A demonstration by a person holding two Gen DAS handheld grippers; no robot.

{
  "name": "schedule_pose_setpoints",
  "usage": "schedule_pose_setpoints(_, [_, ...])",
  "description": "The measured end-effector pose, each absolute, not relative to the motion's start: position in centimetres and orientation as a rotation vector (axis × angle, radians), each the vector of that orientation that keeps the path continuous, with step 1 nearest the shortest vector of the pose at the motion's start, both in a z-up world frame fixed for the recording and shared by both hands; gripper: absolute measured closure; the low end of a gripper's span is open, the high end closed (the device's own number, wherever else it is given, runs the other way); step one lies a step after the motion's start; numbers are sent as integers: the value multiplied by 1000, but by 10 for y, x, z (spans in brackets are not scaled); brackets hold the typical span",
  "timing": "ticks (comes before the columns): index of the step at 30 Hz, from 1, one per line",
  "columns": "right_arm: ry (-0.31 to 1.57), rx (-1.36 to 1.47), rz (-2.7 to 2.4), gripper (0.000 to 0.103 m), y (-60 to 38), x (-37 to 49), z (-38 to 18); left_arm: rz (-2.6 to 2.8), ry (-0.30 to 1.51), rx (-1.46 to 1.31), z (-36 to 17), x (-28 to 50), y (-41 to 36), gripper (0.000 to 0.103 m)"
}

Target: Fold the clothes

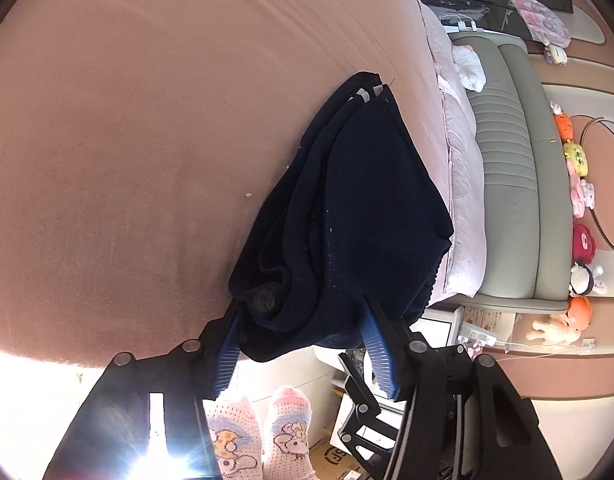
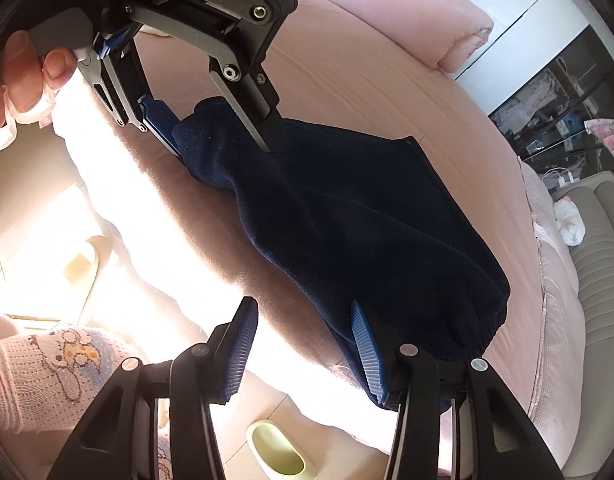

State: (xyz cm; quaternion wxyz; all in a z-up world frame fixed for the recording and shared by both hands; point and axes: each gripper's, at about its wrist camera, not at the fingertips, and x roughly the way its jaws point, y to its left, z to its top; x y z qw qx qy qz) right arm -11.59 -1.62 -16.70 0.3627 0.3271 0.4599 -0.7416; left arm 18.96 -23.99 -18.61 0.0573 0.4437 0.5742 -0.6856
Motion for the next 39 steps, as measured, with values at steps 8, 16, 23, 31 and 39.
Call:
schedule_pose_setpoints(8, [1332,658,-1901,55,-39,-108,-179,-2108,1671,1387,-178,187,-241,72])
schedule_pose_setpoints(16, [1422,572,-1896,55,-54,-119,-189,-2149,1723,1338,-171,181,-251,72])
schedule_pose_setpoints(23, [1443,551,-1852,55,-61,-133,-199,-2195,1683,1327,-162,175,-257,72])
schedule_pose_setpoints(31, [1307,686,-1806,75,-61,-156,-195,-2223,1564,1385,-161,169,-253,72])
schedule_pose_setpoints(39, [921,1011,-1778,86,-47,-198,-178,-2271,1399,1393,-143,165,-256,32])
